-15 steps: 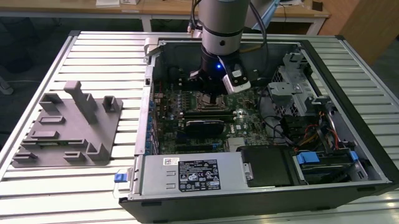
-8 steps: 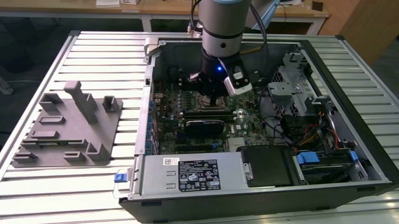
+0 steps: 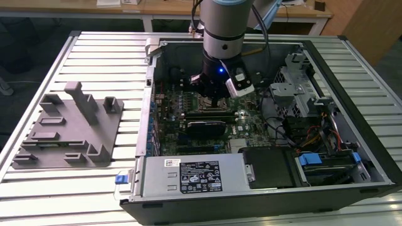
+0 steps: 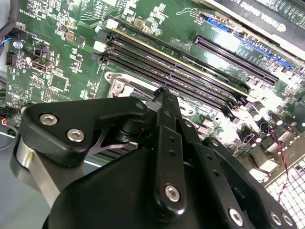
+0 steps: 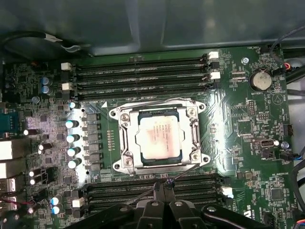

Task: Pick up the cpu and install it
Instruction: 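Install the second cpu locking lever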

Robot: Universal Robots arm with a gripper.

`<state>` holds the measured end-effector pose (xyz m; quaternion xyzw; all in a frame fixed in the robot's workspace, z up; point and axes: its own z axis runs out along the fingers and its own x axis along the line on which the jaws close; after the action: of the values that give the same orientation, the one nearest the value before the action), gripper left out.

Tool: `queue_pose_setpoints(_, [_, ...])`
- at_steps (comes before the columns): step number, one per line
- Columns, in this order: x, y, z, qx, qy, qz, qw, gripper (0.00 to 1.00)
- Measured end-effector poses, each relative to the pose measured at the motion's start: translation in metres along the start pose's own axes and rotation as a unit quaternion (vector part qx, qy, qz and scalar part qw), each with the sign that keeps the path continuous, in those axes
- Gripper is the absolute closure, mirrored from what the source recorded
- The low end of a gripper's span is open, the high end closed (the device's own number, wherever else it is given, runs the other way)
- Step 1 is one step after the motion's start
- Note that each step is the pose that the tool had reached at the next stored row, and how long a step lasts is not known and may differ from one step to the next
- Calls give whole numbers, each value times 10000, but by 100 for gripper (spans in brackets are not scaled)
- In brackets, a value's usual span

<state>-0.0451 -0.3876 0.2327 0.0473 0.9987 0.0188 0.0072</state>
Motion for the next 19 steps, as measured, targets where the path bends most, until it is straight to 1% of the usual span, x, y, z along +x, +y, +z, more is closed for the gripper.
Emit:
queue_pose_setpoints(14, [32,-11,14,-8,1,0,10000,89])
queue_pose_setpoints(19, [66,-14,21,-10,0,0,10000,89])
